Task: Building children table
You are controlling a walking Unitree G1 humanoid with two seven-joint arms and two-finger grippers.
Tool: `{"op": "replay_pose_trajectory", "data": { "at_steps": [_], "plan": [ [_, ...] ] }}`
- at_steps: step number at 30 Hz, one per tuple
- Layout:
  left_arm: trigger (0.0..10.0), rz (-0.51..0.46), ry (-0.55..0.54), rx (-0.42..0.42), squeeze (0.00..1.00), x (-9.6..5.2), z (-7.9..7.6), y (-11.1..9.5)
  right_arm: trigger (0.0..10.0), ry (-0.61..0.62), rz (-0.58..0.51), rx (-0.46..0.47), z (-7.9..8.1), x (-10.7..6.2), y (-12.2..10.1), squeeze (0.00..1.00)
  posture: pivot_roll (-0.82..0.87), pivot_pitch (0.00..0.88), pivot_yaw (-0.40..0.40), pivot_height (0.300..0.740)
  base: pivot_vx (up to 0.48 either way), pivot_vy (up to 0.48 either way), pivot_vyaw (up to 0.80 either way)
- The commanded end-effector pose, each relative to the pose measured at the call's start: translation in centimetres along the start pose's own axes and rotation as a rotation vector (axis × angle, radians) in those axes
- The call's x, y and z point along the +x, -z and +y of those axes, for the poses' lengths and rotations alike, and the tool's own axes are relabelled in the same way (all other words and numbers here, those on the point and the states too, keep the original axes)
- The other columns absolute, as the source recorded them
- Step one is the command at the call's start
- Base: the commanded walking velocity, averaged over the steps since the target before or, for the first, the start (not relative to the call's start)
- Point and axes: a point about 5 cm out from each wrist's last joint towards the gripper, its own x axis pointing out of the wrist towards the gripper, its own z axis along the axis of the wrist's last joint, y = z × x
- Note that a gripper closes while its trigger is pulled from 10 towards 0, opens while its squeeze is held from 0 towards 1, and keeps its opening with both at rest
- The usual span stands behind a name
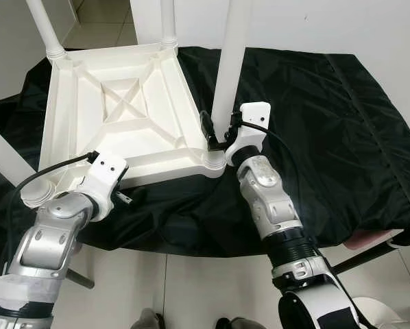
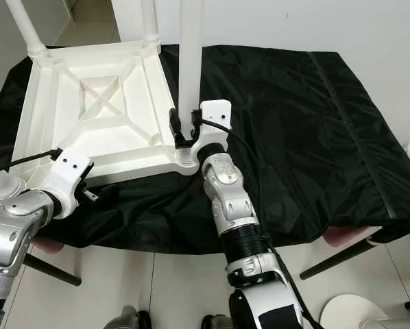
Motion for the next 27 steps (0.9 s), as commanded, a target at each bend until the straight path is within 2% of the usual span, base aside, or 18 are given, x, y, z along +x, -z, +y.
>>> {"op": "replay_pose_trajectory", "data": {
  "at_steps": [1,2,3,5,6,10,17,20,21,22,25,27],
  "plan": [
    [10.0,0.043,0.206,-0.02,0.0,0.2,-2.0,1.1,10.0,0.032,0.02,0.116,1.1,0.0,0.2,0.0,-0.08,0.109,-0.002,0.74,0.0,0.0,0.0],
    [10.0,0.041,0.208,-0.019,0.0,0.2,-2.0,1.1,10.0,0.032,0.03,0.176,1.6,-0.2,0.4,0.0,-0.08,0.107,-0.001,0.74,0.0,0.0,0.0],
    [10.0,0.041,0.208,-0.019,0.0,0.2,-2.0,1.1,10.0,0.032,0.03,0.176,1.6,-0.2,0.4,0.0,-0.08,0.107,-0.001,0.74,0.0,0.0,0.0],
    [10.0,0.035,0.211,-0.021,0.0,0.1,-2.1,1.0,10.0,0.038,0.048,0.251,2.2,-0.4,0.6,0.0,-0.09,0.112,-0.001,0.74,0.0,0.0,0.0],
    [10.0,0.035,0.211,-0.021,0.0,0.1,-2.1,1.0,10.0,0.038,0.048,0.251,2.2,-0.4,0.6,0.0,-0.09,0.112,-0.001,0.74,0.0,0.0,0.0],
    [9.9,0.016,0.261,-0.013,0.0,-0.2,-2.7,0.8,10.0,0.056,0.062,0.364,2.2,-0.3,0.3,0.0,-0.09,0.115,-0.001,0.74,0.0,0.0,0.0],
    [9.9,0.016,0.272,-0.001,0.0,-0.2,-2.9,0.8,10.0,0.056,0.056,0.383,1.9,-0.3,0.1,0.0,-0.09,0.116,-0.002,0.74,0.0,0.0,0.0],
    [10.0,0.004,0.268,0.003,0.0,-0.2,-2.9,0.7,10.0,-0.147,-0.002,0.162,2.5,-0.6,-0.3,0.0,-0.09,0.119,-0.002,0.74,0.0,0.0,0.0],
    [10.0,-0.018,0.277,0.007,0.0,-0.4,-3.1,0.3,10.0,-0.195,-0.007,0.051,2.4,-0.5,-0.4,0.0,-0.09,0.121,-0.003,0.74,0.0,0.0,0.0],
    [10.0,-0.018,0.277,0.007,0.0,-0.4,-3.1,0.3,10.0,-0.195,-0.007,0.051,2.4,-0.5,-0.4,0.0,-0.09,0.121,-0.003,0.74,0.0,0.0,0.0],
    [10.0,-0.088,0.319,0.018,0.0,-0.9,-4.1,-0.6,10.0,-0.238,0.029,-0.096,1.6,-0.3,-0.4,0.0,-0.09,0.122,-0.005,0.74,0.0,0.0,0.0],
    [10.0,-0.136,0.346,0.019,0.0,-1.2,-4.8,-1.3,10.0,-0.269,0.045,-0.116,1.0,-0.4,-0.3,0.0,-0.09,0.123,-0.007,0.74,0.0,0.0,0.0]
  ]
}}
